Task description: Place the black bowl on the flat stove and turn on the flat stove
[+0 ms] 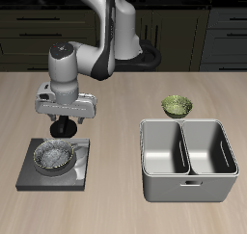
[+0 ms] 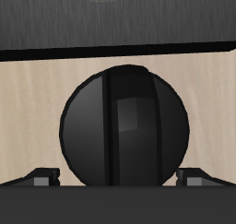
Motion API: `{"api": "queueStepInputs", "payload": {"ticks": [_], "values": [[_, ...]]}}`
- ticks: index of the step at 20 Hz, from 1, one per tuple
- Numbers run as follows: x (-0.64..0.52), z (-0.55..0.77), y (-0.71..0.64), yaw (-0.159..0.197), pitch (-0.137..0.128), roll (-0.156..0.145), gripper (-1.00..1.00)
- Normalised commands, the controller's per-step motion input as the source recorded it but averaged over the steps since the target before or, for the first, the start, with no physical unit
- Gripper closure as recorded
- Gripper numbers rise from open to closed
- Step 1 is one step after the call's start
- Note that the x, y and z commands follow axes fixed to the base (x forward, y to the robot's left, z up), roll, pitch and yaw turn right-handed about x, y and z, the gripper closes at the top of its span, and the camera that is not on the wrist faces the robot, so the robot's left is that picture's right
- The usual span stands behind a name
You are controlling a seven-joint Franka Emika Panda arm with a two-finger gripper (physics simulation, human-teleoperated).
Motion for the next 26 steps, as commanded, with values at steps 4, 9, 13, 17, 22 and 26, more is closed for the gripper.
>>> {"api": "queueStepInputs", "payload": {"ticks": [4,9,13,17,22,26], "values": [[-0.03,-0.30,-0.02,-0.045,0.058,-0.004,-1.00],[-0.09,-0.18,-0.14,-0.043,0.022,-0.010,1.00],[-0.12,0.11,-0.18,0.005,-0.003,-0.014,1.00],[-0.07,0.32,-0.20,0.037,-0.032,-0.011,1.00],[-0.01,0.26,-0.11,0.033,-0.018,-0.006,1.00],[0.06,0.22,0.08,0.016,-0.017,0.014,1.00]]}}
